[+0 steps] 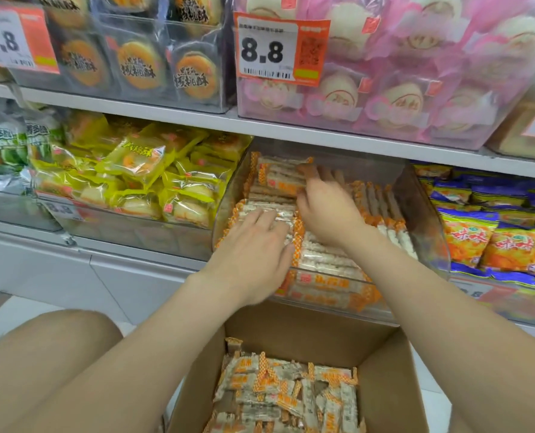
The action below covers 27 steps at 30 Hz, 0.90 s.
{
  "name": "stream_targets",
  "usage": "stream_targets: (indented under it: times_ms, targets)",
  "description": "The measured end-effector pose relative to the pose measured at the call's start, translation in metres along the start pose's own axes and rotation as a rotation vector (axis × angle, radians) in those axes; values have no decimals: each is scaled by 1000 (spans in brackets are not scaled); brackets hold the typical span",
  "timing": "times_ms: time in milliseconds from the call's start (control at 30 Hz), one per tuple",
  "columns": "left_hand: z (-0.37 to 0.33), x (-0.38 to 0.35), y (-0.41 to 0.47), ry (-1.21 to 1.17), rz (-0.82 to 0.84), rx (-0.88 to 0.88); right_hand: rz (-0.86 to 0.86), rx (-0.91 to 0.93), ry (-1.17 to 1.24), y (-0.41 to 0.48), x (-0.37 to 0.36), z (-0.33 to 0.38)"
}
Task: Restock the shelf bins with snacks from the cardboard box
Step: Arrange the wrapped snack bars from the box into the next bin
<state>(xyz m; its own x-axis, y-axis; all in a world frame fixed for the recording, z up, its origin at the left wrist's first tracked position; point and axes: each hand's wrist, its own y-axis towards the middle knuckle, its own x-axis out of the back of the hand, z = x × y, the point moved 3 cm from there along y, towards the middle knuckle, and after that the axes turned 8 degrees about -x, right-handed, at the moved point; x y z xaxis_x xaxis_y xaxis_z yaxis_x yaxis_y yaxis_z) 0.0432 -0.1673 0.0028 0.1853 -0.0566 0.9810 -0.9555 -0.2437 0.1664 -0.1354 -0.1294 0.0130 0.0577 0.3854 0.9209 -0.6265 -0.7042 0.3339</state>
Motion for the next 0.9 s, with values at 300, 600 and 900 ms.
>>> stream_targets:
  times_ms: [300, 600, 900]
  targets:
    - [-2, -9, 14, -2, 114, 76, -76, -56, 165, 32, -20, 8]
    - [-14, -8, 14, 35, 145, 132, 3, -129, 265, 46, -20, 7]
    - [-8, -8, 9, -24, 97, 98, -35, -118, 292, 35, -15, 7]
